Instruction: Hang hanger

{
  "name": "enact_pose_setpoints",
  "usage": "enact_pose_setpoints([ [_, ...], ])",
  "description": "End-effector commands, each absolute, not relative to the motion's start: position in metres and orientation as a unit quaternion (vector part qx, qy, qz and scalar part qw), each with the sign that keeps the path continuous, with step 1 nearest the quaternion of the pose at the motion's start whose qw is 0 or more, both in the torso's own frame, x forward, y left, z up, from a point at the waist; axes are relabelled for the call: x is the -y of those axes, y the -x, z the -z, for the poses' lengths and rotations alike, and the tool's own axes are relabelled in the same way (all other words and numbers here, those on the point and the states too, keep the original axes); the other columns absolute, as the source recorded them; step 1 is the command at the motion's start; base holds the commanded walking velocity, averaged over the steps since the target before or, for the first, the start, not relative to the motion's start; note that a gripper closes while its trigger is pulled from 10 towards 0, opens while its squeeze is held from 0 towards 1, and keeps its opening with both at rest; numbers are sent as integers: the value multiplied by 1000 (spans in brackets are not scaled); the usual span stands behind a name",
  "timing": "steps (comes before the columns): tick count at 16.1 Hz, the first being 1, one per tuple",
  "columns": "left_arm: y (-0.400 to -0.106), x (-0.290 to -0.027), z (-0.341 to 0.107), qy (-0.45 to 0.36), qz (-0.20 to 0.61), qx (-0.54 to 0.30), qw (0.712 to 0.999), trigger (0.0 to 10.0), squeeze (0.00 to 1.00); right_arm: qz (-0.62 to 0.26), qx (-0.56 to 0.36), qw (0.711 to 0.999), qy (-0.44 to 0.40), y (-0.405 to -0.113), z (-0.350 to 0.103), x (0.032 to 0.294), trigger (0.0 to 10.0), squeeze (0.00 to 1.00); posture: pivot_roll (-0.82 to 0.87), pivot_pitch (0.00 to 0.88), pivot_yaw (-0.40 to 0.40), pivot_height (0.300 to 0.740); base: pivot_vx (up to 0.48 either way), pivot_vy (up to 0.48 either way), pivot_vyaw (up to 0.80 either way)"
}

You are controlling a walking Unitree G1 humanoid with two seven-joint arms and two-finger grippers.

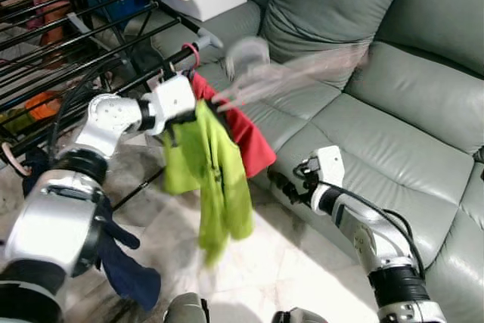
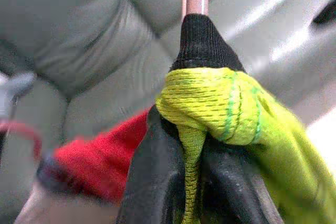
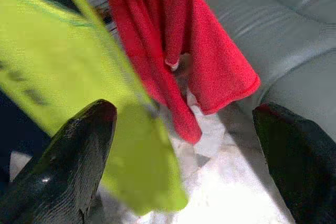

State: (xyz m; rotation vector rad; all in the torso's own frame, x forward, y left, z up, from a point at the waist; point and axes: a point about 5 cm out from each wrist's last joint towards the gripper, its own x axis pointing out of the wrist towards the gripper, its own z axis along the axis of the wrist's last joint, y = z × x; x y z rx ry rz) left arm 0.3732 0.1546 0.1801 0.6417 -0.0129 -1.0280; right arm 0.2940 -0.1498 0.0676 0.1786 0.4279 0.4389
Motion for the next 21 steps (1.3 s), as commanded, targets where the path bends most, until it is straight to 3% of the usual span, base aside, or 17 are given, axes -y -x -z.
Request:
enact_pose_setpoints([
  [1,-368,-149,-183,-285,504,29,815,0,0,-204,-202,953,-98,-300,-75,154,10000,0,-35,36,42,740,0,0,0],
  [6,-338,-130,-166,-284,585,40,759,0,0,-244,-126,953,-128,-316,-111,169,10000,0,-37,34,26,740,0,0,0],
  [13,-325,-106,-173,-263,590,65,760,0,0,-398,-132,897,-141,-299,-120,152,10000,0,-43,37,19,740,0,0,0],
  [21,-299,-76,-206,-222,632,124,732,0,0,-400,-136,898,-127,-302,-115,151,10000,0,-38,40,17,740,0,0,0],
])
